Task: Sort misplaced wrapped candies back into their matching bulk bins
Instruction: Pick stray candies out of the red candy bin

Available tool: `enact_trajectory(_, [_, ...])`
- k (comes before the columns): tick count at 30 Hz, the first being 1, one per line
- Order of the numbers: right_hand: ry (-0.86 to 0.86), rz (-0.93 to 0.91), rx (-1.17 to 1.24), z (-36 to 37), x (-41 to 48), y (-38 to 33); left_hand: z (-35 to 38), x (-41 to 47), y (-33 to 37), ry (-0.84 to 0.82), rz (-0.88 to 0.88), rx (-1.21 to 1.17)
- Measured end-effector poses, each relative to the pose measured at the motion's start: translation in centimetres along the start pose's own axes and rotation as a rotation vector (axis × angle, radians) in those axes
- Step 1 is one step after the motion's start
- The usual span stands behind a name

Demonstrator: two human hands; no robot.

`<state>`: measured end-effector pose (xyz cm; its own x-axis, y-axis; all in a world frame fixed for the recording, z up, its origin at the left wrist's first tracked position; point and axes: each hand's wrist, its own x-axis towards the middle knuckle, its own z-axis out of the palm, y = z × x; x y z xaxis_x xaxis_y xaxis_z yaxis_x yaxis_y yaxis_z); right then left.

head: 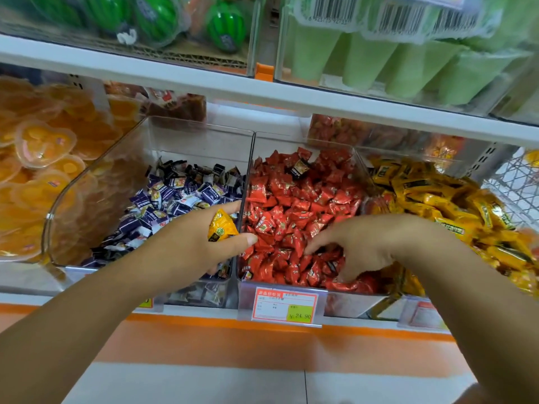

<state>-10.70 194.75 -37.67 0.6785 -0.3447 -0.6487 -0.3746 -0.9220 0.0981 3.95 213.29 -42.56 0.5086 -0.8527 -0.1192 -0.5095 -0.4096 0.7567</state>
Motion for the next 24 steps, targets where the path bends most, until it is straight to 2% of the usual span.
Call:
enact_trajectory(4, [-0.037, -0.024, 0.006, 1.6, 1.6, 0.0, 0.2, 0.0, -0.1, 0.010, -0.001, 0.024])
enact_trajectory(12, [0.336, -0.108, 0.289, 2.7, 3.5, 1.2, 0.1, 0.0, 0.0, 0.018, -0.005, 0.041])
enact_trajectory(16, [0.579, -0.137, 0.630, 0.6, 2.2, 1.8, 0.2, 0.1, -0.3, 0.011, -0.004, 0.046])
enact_trajectory(19, [0.676, -0.220, 0.956, -0.4, 2.0, 0.7, 0.1, 0.1, -0.2, 0.010, -0.007, 0.044])
enact_trajectory(21, [0.682, -0.252, 0.948, -0.5, 2.8, 0.0, 0.0, 0.0, 0.0, 0.007, -0.015, 0.033])
enact_trajectory(24, [0.578, -0.313, 0.937, -0.7, 3.5, -0.4, -0.1, -0.1, 0.0, 0.007, -0.015, 0.034])
